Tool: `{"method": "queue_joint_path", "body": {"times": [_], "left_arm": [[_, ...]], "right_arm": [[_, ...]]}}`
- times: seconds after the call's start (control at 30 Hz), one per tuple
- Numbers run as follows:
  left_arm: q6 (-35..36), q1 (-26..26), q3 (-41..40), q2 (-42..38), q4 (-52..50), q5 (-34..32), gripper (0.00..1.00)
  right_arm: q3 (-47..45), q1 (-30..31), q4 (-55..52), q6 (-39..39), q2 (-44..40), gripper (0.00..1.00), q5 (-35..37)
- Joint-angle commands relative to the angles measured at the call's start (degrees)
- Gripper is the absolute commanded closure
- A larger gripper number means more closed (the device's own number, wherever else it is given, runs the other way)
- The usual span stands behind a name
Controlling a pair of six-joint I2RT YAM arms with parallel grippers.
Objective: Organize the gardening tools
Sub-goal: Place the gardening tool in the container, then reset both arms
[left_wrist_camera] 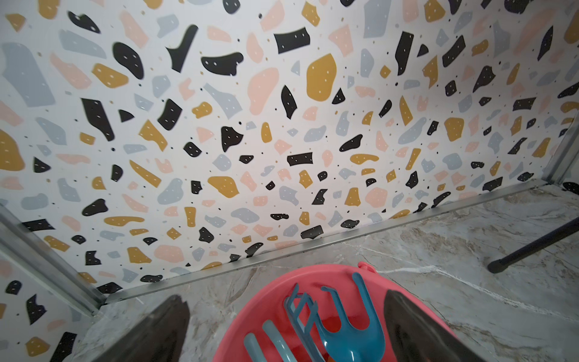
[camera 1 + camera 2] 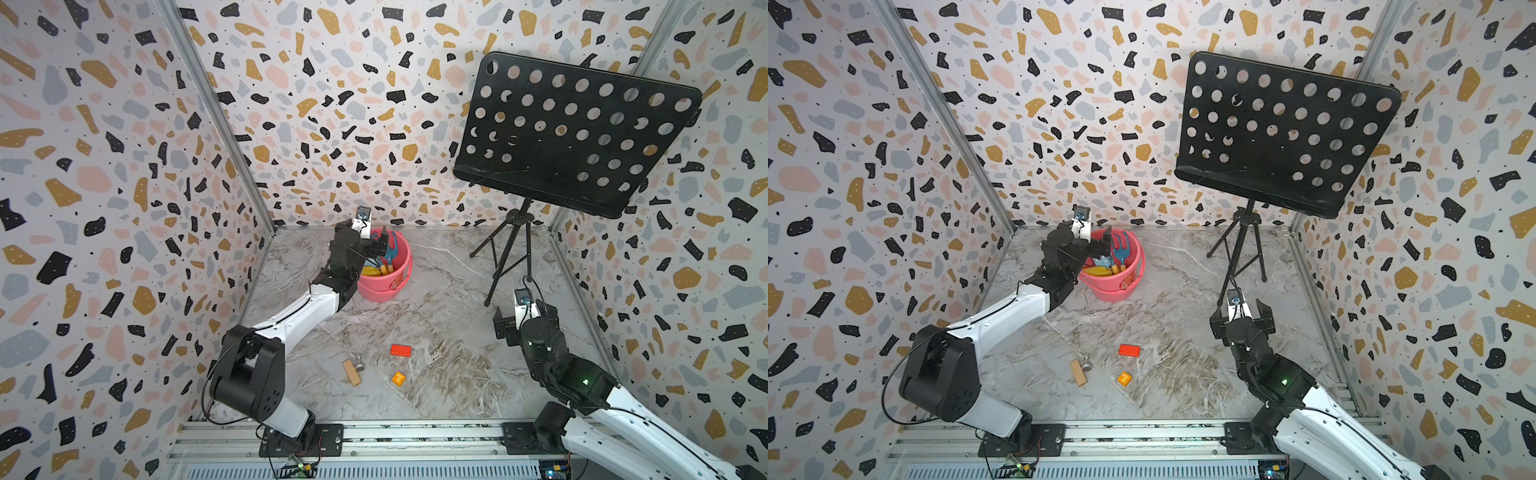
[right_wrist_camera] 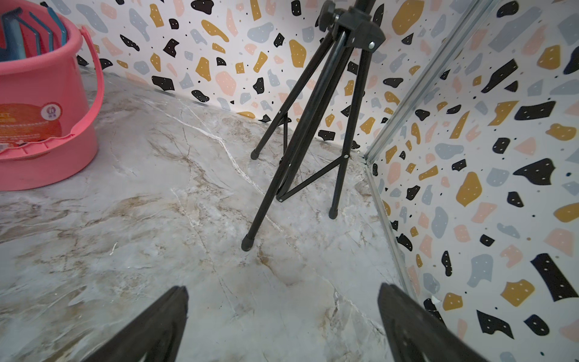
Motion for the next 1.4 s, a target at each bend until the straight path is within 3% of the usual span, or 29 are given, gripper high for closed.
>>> {"method": "queue_joint_path", "body": {"times": [0.0, 0.37, 0.77, 1.03, 1.37], "left_arm": [[-0.28, 1.03, 1.95, -3.93, -1.55, -3.08, 0.0], [-5.94, 5.54, 1.08, -12.38, -11.05, -7.43, 0.0], [-16.81, 11.78, -6.37, -20.77, -23.46, -14.49, 0.0], [-20.57, 14.83, -13.53, -22.54, -25.14, -15.85, 0.01], [-19.86, 15.94, -22.11, -23.65, -21.02, -15.69, 0.01]], "right_arm": [[0.31, -0.06, 2.57, -1.79, -1.33, 0.0, 3.64], [-0.02, -2.87, 4.69, -4.26, -0.04, 0.0, 4.36], [-3.71, -11.81, 11.76, -5.25, 3.51, 0.0, -0.37], [-5.64, -16.51, 17.82, -5.06, 8.63, 0.0, -3.19], [-7.63, -20.47, 27.33, -7.81, 16.56, 0.0, -6.49]]}}
